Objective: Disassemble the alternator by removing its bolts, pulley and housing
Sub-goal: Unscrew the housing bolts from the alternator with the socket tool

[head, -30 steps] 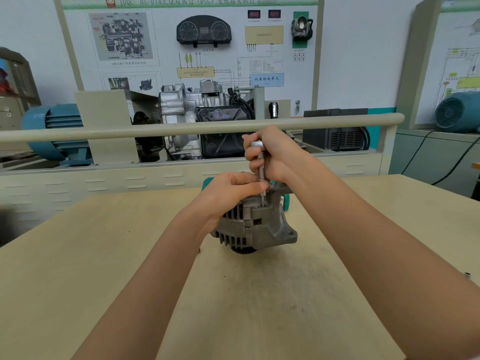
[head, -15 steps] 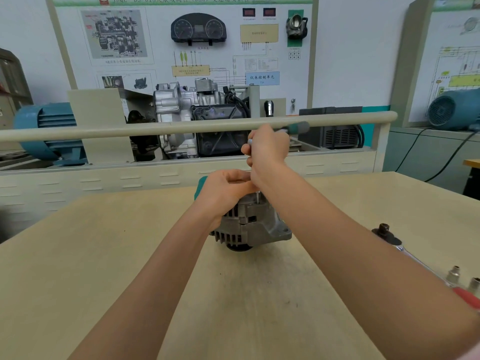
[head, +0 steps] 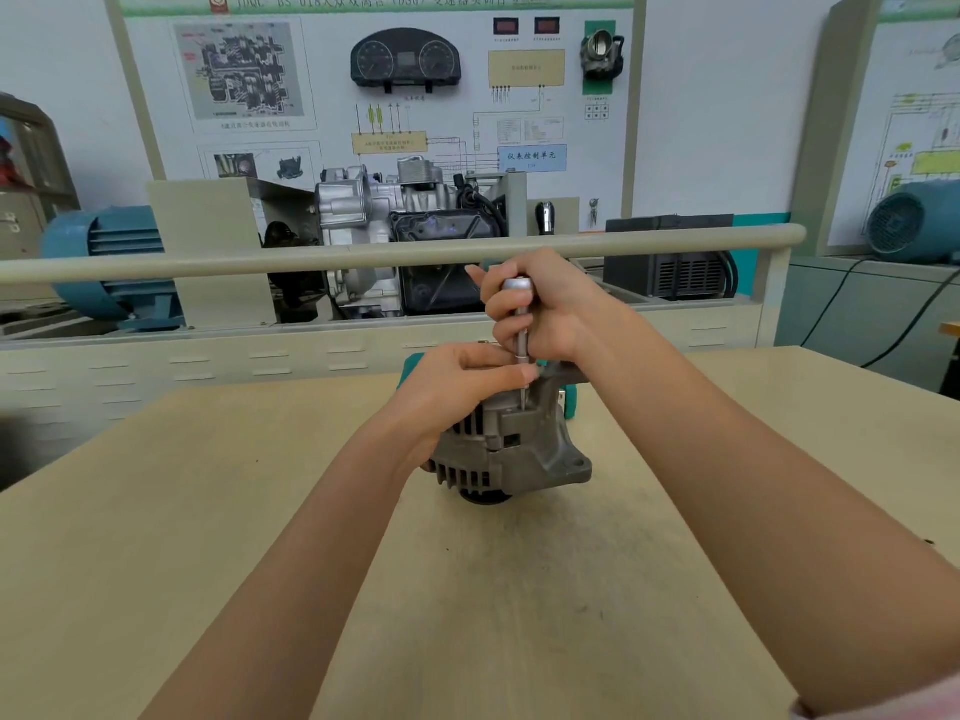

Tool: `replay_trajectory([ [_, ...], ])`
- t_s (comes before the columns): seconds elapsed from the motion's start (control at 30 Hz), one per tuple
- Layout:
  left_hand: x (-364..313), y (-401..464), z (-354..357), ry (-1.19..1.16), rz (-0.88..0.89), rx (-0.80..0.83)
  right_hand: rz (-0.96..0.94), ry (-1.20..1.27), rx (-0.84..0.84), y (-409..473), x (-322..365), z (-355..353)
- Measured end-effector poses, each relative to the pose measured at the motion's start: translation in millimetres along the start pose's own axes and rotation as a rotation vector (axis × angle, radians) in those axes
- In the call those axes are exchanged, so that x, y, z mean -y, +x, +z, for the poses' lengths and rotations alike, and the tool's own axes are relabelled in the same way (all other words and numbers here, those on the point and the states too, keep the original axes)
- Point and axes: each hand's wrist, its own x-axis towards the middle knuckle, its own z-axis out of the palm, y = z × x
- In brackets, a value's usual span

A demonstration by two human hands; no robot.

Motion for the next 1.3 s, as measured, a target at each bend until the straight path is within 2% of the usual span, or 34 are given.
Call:
replay_trajectory([
  [0.1,1.8,1.6,2.8,-0.047,0.031,-0.034,-0.077,0.041,-0.062,-1.6,-2.5,2.3],
  [0.27,2.7,3.4,9.8,-0.045,0.043,-0.135,-0.452,0.030,-0.546,7.9,-19.4,18.1],
  [0.33,2.0,3.8,11.6,-0.032,0.047,-0.157,-0.521,0.024,-0.616,12.7,-23.1,20.9],
  [0.47,1.7,3.5,13.8,-0.029,0.025,-0.145,-0.379,-0.008,-0.482,8.1,-15.8,17.3],
  [0.63,0.9,2.4,5.9,0.005,0.000,-0.038,-0.076,0.010,-0.080,4.5,-1.5,1.6],
  [0.7,0.0,1.6,1.5,0.002,-0.009,-0.003,-0.045,0.014,-0.007,2.8,-1.2,0.7],
  [0.83,1.0,0.7,3.0,-0.028,0.017,-0.037,-0.084,0.058,-0.054,0.2,-3.9,1.5],
  [1.0,2.8,1.3,10.5,-0.037,0.049,-0.134,-0.374,-0.011,-0.475,5.9,-14.6,14.2],
  [1.07,2.5,1.4,11.2,-0.019,0.045,-0.133,-0.414,0.003,-0.524,6.8,-16.9,17.0],
  [1.2,2.0,0.8,9.7,-0.003,0.040,-0.101,-0.277,-0.063,-0.372,3.0,-11.7,15.2],
  [1.3,1.8,-1.1,3.6,-0.003,0.027,-0.034,-0.121,-0.054,-0.128,3.5,-4.7,8.9],
])
